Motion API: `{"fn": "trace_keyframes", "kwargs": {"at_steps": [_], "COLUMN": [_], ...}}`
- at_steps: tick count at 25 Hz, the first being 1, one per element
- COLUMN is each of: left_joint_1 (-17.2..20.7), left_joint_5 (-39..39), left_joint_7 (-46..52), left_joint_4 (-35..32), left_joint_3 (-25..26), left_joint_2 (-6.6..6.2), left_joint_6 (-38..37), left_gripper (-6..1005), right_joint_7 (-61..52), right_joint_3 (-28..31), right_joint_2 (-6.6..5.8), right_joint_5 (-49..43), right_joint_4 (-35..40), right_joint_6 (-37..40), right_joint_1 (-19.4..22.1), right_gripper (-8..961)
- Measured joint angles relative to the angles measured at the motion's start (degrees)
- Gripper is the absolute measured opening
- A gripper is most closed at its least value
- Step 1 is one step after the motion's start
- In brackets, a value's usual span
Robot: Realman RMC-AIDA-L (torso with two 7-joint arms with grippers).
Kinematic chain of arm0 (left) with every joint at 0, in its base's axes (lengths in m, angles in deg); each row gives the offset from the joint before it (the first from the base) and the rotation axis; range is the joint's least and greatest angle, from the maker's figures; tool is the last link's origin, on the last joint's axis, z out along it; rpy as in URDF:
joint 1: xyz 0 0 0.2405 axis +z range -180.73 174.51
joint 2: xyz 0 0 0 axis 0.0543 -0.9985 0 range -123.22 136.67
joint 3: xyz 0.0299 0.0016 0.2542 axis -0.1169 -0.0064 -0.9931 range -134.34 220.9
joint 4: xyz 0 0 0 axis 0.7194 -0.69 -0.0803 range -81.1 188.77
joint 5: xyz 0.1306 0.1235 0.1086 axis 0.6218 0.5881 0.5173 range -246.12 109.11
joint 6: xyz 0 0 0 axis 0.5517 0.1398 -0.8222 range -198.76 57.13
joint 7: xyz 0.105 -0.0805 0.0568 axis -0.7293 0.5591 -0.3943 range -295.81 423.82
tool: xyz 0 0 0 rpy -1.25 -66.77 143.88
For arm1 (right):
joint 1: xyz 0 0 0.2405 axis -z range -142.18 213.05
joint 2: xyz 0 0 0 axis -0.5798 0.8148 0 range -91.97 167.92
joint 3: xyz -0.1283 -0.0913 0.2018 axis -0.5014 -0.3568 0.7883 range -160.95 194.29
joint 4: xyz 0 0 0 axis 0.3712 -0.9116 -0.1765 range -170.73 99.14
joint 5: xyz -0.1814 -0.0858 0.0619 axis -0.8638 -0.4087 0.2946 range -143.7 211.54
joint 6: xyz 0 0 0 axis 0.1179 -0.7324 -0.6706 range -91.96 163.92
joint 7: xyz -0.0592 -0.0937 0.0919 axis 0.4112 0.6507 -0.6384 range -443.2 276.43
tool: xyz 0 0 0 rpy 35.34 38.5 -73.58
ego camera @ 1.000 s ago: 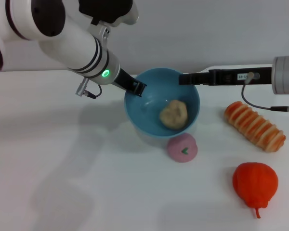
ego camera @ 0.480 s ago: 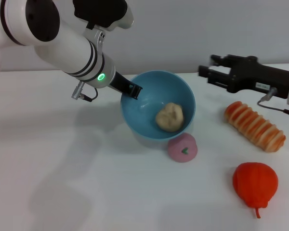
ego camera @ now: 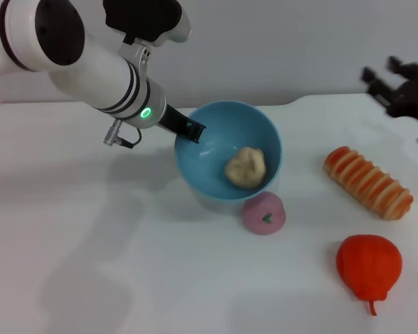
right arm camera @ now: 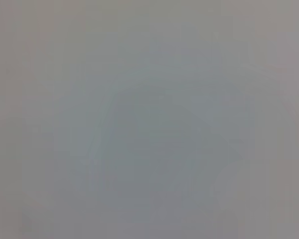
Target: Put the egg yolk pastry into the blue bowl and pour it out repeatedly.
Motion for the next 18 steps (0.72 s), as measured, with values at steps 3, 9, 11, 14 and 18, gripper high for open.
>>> {"fn": "trace_keyframes", "kwargs": {"at_steps": [3,9,11,14,18], "left_joint_1": [0.3,1.5,1.8,2.1,2.4], "left_joint_5": [-0.1,-2.0,-3.0,-3.1,-3.3], "left_joint_7": [0.0,0.0,-0.1,-0.9,-1.6], "left_joint_4": [0.1,1.6,2.8,5.1,7.3], "left_joint_3": [0.0,-2.4,-3.1,-3.4,-3.7], "left_joint_2": [0.02,0.16,0.04,0.01,0.12], "left_joint_6": [-0.4,-4.4,-4.9,-6.0,-8.2], "left_gripper": [-1,-1,-1,-1,-1], "right_joint_7": [-3.8,-3.7,-3.4,-3.3,-3.3], "right_joint_3": [-0.8,-0.3,-0.3,-0.3,-0.2], "right_joint_2": [-0.49,-0.25,-0.19,-0.17,-0.19], "right_joint_5": [-0.2,-2.7,-3.0,-3.2,-1.9], "right_joint_4": [1.1,2.1,1.7,0.8,0.5], "right_joint_6": [-3.4,-4.1,-4.2,-4.8,-5.6], "right_joint_1": [0.8,2.9,3.0,2.8,2.7], "right_gripper": [481,481,481,481,481]}}
